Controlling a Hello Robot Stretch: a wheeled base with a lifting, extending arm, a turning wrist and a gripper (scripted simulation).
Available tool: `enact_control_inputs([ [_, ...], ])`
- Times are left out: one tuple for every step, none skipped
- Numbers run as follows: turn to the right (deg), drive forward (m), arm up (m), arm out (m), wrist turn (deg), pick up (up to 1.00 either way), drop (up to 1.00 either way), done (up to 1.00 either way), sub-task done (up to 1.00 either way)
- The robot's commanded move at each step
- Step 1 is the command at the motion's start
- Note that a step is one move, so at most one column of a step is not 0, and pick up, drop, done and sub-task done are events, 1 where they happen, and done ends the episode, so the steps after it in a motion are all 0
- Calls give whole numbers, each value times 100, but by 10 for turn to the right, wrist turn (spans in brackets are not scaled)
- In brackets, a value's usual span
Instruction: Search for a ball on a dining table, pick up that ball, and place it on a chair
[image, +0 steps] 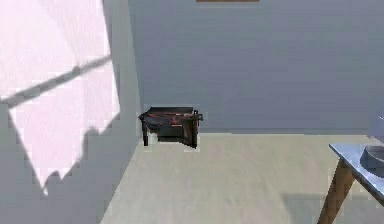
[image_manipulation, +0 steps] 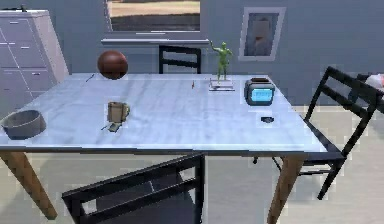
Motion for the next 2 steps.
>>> enact_control_inputs([
  [0, 45, 0, 0, 0, 0, 0, 0, 0],
  [270, 0, 0, 0, 0, 0, 0, 0, 0],
])
